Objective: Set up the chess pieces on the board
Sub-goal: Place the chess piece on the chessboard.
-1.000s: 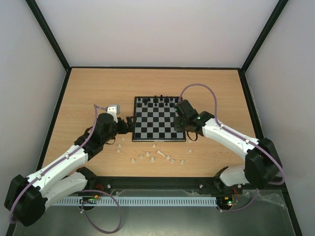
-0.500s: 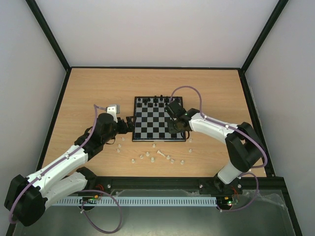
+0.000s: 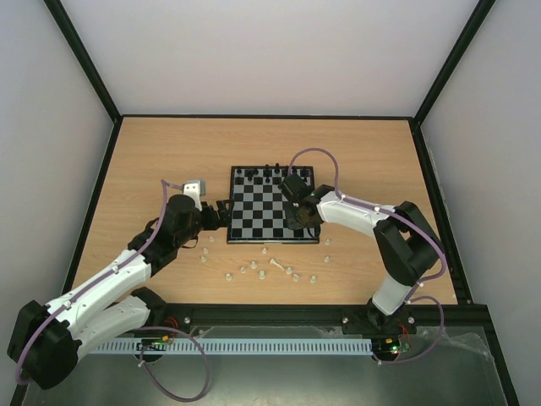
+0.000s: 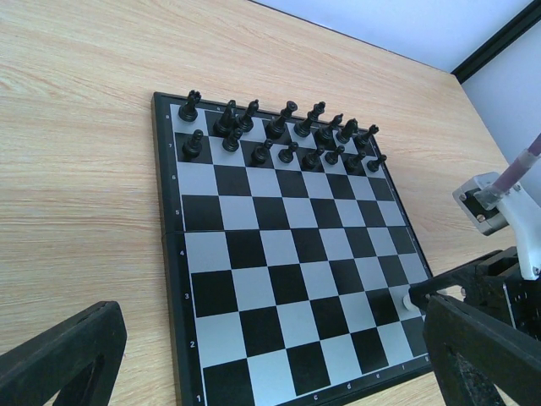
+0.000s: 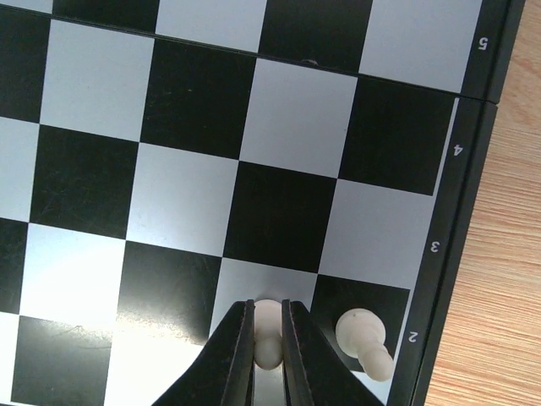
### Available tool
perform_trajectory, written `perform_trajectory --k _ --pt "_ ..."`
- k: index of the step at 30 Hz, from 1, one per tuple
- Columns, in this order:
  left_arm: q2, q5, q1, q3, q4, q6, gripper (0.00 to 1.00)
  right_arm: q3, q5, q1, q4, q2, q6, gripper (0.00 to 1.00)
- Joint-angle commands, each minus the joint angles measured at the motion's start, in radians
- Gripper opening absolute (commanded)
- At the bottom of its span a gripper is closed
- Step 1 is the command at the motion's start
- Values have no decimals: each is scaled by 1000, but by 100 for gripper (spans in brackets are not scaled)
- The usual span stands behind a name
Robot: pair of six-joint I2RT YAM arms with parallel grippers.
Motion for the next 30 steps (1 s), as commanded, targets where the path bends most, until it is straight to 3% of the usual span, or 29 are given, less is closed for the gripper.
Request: perform_trajectory --k 1,13,24,30 --pt "-8 -13 -5 -14 -6 7 99 23 26 5 -25 21 -12 10" --pt "-11 -13 -5 -14 -6 7 99 18 8 5 -5 5 -16 21" --pt "-9 -10 -5 -15 -3 6 99 -54 74 6 -83 -229 35 28" --pt "-11 0 -5 -17 -1 5 99 -170 128 6 -114 -348 113 31"
